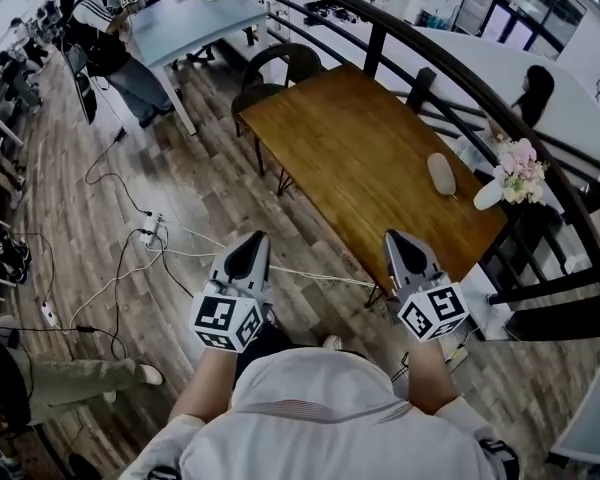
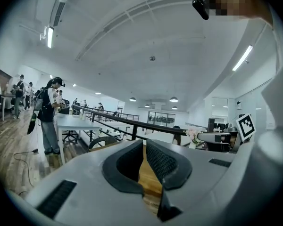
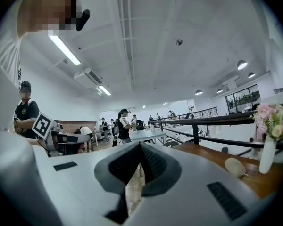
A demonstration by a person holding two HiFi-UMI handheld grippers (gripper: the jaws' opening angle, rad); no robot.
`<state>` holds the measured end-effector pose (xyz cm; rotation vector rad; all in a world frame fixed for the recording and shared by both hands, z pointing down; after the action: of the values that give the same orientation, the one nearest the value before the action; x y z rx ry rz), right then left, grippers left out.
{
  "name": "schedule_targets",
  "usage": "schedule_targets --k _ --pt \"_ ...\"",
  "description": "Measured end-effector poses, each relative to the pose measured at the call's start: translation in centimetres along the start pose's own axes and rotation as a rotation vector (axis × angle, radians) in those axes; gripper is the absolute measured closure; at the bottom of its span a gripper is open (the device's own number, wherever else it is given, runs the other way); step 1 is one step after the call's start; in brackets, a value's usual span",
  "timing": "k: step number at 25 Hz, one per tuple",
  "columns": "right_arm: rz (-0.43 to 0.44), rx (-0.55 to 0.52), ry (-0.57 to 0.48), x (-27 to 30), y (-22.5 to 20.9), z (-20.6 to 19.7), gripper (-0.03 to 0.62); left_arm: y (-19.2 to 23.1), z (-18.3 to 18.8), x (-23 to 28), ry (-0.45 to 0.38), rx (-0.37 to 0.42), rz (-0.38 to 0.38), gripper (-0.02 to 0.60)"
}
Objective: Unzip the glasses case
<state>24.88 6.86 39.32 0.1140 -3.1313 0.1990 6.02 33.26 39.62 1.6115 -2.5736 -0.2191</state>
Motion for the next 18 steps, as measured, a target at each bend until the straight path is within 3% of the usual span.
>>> schedule_targets --k 13,18 --pt "-0.130 -0.044 0.092 10.7 4.2 1.2 0.543 12.5 0.8 3.8 0.022 -0.048 -0.111 0.551" --pt "-0.186 -0.028 0.143 12.3 4.8 -0.2 0.543 14.5 0.6 5.3 0.046 -0.045 -0.163 0.551"
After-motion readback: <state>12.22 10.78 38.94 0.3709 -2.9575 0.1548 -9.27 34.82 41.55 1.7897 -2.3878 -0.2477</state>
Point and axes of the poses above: the fingertips, and each gripper's own axes: x forward along the fingers, y to its left, z out of its top, the point moved 10 cm from there along -x, backward along the fingers, and after that the axes turned 6 degrees about -y, right-handed, at the moved point
